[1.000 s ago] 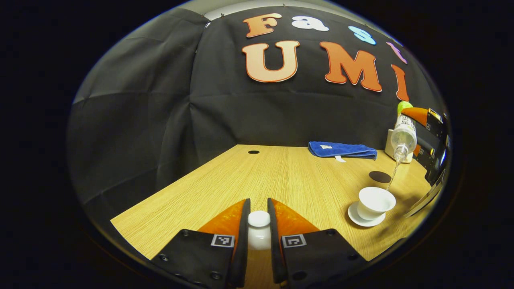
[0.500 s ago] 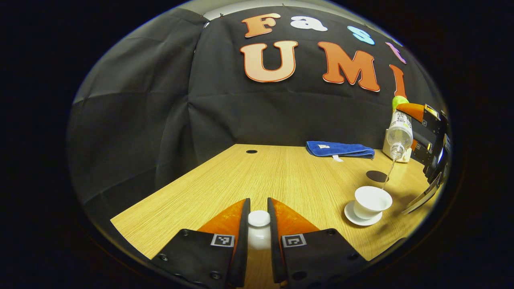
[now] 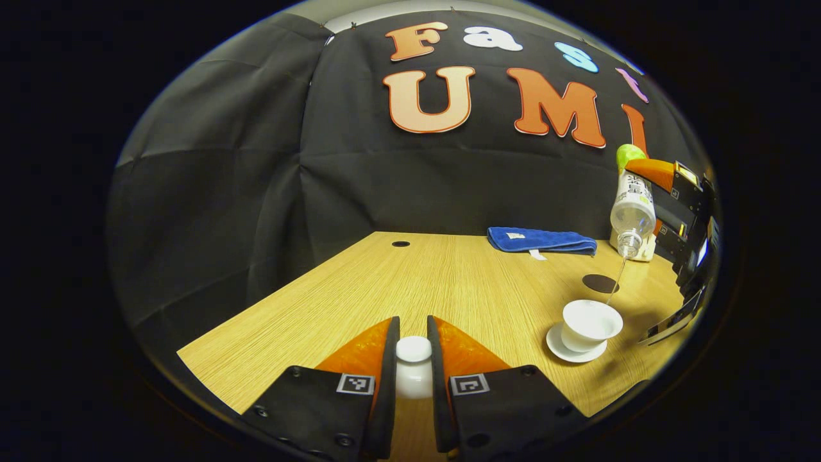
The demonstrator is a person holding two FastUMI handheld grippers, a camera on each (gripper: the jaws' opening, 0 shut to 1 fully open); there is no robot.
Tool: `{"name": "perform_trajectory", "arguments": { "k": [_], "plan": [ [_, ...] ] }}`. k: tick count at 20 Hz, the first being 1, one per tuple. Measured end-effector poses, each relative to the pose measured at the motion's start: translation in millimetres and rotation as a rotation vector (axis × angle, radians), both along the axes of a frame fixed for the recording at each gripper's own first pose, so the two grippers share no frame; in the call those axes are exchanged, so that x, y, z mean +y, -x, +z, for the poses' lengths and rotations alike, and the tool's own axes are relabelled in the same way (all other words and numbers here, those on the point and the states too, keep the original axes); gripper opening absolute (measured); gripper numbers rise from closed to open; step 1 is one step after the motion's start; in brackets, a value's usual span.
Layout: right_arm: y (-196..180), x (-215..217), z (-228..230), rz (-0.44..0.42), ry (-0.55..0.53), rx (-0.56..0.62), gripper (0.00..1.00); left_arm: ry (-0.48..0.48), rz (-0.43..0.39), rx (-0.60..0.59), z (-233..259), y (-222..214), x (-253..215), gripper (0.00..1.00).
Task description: Open the teacup lid with one hand, grasp the water bottle and pour water into the teacup with the other hand; after pouring, place the water bottle on the coaster and then close the teacup lid.
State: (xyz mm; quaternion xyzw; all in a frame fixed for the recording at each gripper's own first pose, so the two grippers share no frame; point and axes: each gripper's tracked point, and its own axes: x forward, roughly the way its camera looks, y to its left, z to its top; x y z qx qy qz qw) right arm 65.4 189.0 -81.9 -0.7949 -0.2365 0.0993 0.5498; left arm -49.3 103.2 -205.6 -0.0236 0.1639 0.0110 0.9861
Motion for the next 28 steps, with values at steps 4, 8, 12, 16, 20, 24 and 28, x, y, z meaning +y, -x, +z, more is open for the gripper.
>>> {"name": "perform_trajectory", "arguments": {
  "k": [4,8,12,16,20,24,28],
  "plan": [
    [2,8,2,0.030,-0.007,-0.018,0.58,-0.003,0.003,-0.010,1,-1,0,0.29],
    [4,9,-3,0.046,0.021,-0.028,0.58,-0.006,-0.004,-0.024,5,2,0,0.29],
    [7,12,-7,0.059,0.027,-0.025,0.58,-0.017,-0.003,-0.027,9,0,-2,0.29],
    [9,13,-25,0.047,-0.011,0.048,0.58,-0.029,-0.015,-0.042,15,1,-7,0.29],
    [15,6,-39,0.004,-0.177,0.182,0.59,-0.023,-0.025,-0.065,26,-6,-16,0.29],
    [20,7,-53,-0.026,-0.334,0.320,0.59,-0.021,-0.031,-0.083,36,-7,-24,0.29],
    [17,-6,-75,-0.099,-0.564,0.541,0.59,-0.003,-0.040,-0.091,40,-7,-34,0.29]
  ]
}}
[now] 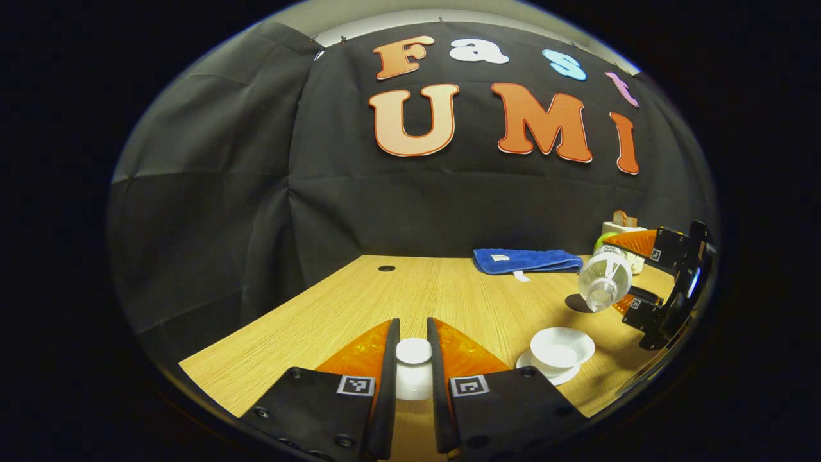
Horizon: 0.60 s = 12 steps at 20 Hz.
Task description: Open the teacup lid with one hand, grasp the water bottle and pour water into the teacup with the other hand; after pouring, place the water bottle on the coaster and then close the teacup lid.
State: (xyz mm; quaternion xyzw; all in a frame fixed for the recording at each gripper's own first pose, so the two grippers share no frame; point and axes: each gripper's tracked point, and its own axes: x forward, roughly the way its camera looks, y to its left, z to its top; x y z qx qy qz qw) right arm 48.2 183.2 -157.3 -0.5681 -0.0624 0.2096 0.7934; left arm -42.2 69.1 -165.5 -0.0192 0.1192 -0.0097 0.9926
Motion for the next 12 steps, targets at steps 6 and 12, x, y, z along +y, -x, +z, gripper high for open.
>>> {"name": "perform_trajectory", "arguments": {
  "k": [6,12],
  "plan": [
    [-30,-43,9,-0.197,-0.401,0.189,0.59,0.007,-0.011,-0.021,6,0,-21,0.29],
    [-59,-78,6,-0.324,-0.679,0.297,0.59,-0.005,-0.029,-0.058,17,-1,-35,0.29]
  ]
}}
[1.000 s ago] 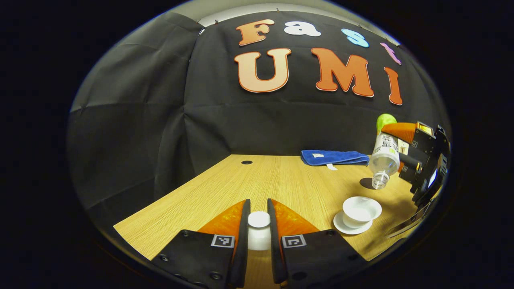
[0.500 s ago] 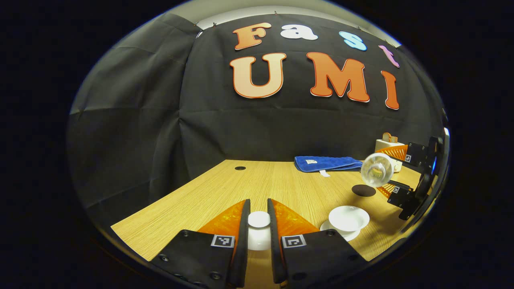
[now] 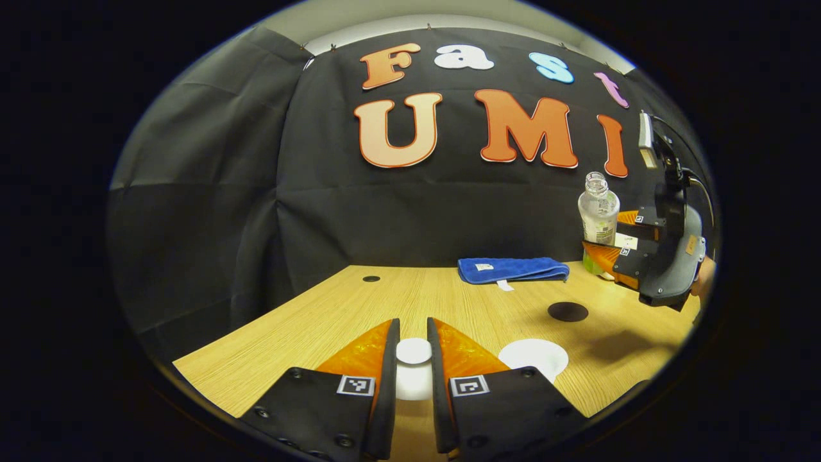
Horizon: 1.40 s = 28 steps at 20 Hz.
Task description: Open the teacup lid with one hand, grasp the water bottle and pour water into the teacup with the other hand; after pouring, place the water bottle on the coaster and then close the teacup lid.
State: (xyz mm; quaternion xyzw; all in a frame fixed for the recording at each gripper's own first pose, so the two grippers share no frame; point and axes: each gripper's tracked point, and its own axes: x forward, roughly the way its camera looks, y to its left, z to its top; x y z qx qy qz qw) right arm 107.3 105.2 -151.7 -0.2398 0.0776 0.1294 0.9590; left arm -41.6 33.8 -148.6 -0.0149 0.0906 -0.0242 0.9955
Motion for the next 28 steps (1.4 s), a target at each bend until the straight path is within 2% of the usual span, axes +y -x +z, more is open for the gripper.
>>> {"name": "perform_trajectory", "arguments": {
  "k": [6,12,21,24,28],
  "plan": [
    [-7,-13,-40,-0.050,-0.244,0.210,0.60,0.008,-0.013,-0.015,5,-4,-14,0.29],
    [-17,-6,-60,-0.099,-0.451,0.349,0.59,0.003,0.005,-0.004,2,-3,-13,0.29],
    [-20,-5,-115,-0.140,-0.512,0.510,0.59,-0.003,0.013,0.010,-7,-8,-11,0.29],
    [-27,-8,-117,-0.153,-0.545,0.506,0.56,0.013,0.006,0.020,-10,-12,-15,0.29],
    [-34,-4,-118,-0.152,-0.559,0.485,0.61,0.042,-0.041,0.019,-8,-21,-36,0.29]
  ]
}}
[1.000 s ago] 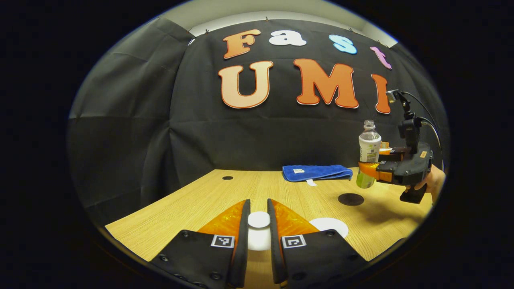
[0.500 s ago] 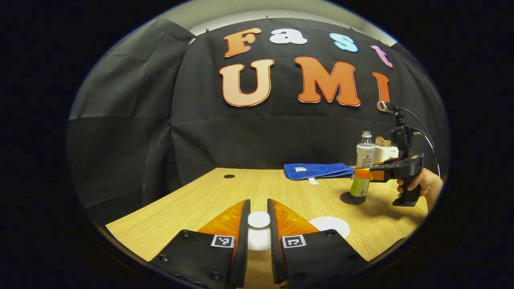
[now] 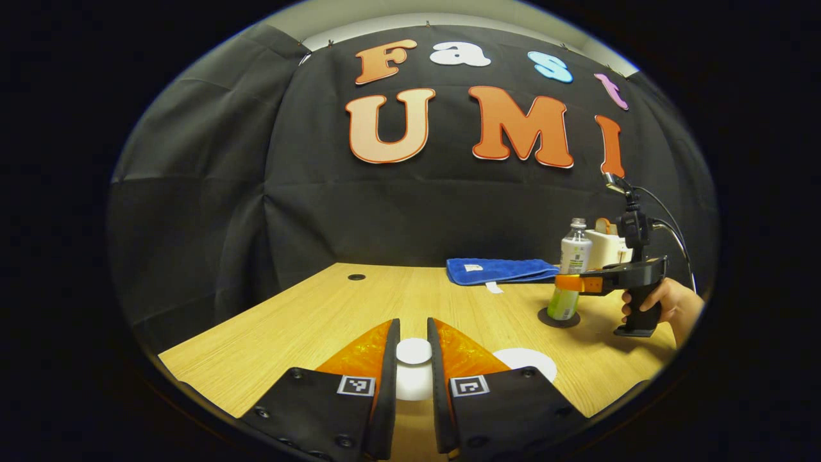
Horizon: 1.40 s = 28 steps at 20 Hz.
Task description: Open the teacup lid with one hand, grasp the water bottle and pour water into the teacup with the other hand; after pouring, place the water bottle on the coaster and then close the teacup lid.
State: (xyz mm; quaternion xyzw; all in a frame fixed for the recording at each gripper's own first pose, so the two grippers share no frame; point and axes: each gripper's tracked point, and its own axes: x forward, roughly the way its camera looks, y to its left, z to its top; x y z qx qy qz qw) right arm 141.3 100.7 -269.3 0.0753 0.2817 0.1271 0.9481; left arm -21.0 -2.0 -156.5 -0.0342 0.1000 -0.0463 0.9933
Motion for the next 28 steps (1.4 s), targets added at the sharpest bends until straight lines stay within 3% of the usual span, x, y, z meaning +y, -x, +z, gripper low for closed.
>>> {"name": "perform_trajectory", "arguments": {
  "k": [3,6,12,19,28],
  "plan": [
    [4,-2,-9,-0.001,0.024,0.038,0.66,0.043,-0.066,-0.005,5,-3,-28,0.27],
    [11,-6,-10,-0.009,0.011,0.081,0.77,0.088,-0.140,0.003,3,-5,-59,0.29],
    [27,-15,26,0.019,0.024,0.002,0.96,0.067,-0.200,0.028,-9,-4,-91,0.29],
    [60,-26,58,0.046,0.113,-0.088,0.97,0.026,-0.229,0.077,-29,-1,-106,0.29],
    [79,-33,87,0.021,0.037,-0.126,0.98,-0.022,-0.231,0.113,-42,0,-108,0.28]
  ]
}}
